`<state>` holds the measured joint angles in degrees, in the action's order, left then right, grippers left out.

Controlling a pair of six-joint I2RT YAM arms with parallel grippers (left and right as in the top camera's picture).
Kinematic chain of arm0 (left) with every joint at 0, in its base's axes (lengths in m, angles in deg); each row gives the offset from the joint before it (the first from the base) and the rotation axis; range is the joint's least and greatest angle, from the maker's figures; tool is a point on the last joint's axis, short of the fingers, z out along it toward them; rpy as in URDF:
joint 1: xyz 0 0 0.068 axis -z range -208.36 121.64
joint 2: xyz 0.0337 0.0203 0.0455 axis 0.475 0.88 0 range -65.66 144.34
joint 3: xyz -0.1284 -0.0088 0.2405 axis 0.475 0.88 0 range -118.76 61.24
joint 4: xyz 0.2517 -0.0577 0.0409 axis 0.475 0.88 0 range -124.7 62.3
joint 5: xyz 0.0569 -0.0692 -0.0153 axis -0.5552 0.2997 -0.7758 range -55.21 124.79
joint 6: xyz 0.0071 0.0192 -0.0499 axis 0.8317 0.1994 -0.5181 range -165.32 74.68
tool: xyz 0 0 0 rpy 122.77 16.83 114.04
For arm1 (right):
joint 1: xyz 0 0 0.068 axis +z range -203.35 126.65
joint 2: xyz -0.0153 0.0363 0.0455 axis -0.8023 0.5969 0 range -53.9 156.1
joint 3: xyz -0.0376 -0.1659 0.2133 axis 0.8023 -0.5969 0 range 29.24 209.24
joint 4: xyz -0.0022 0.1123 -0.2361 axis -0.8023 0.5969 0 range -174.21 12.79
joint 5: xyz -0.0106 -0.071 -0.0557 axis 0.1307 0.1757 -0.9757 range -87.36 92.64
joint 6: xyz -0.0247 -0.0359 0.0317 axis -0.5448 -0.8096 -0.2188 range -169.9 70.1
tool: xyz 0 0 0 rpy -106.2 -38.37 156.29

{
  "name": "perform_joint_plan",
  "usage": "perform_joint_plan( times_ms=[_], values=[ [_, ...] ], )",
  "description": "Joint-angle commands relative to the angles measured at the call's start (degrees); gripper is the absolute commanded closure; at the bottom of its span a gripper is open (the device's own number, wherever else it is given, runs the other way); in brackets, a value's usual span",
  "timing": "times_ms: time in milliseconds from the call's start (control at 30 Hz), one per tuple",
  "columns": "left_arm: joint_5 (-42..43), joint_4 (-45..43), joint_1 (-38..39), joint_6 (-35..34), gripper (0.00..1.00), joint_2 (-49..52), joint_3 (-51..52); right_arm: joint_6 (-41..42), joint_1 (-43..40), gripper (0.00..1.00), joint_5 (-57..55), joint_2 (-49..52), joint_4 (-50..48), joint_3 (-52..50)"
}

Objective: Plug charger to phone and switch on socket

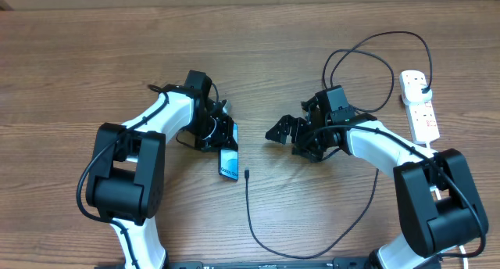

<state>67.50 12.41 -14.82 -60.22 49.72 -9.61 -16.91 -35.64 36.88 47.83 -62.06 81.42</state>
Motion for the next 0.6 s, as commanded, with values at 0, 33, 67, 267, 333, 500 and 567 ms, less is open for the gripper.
perform_joint_plan(
  times_ms=[0,33,67,267,333,500,567],
  values=[
    [-7.6,0.9,0.1,-3.3,0.96,2.1,2.2,-0.1,0.0,0.00,-3.7,1.0,1.1,-1.0],
    [-7.6,1.0,0.1,-3.3,0.96,2.1,2.2,-0.1,0.0,0.00,-3.7,1.0,1.1,-1.0],
    [-7.6,1.0,0.1,-3.3,0.96,2.1,2.2,-0.1,0.0,0.00,-3.7,1.0,1.1,-1.0],
    [-7.6,1.0,0.1,-3.3,0.96,2.1,2.2,-0.1,0.0,0.00,-3.7,1.0,1.1,-1.0],
    [-7.6,1.0,0.1,-3.3,0.96,2.1,2.2,-0.1,0.0,0.00,-3.8,1.0,1.1,-1.0],
    [-7.6,1.0,0.1,-3.3,0.96,2.1,2.2,-0.1,0.0,0.00,-4.0,1.0,1.1,-1.0],
    [-7.6,1.0,0.1,-3.3,0.96,2.1,2.2,-0.1,0.0,0.00,-4.2,1.0,1.1,-1.0]
  ],
)
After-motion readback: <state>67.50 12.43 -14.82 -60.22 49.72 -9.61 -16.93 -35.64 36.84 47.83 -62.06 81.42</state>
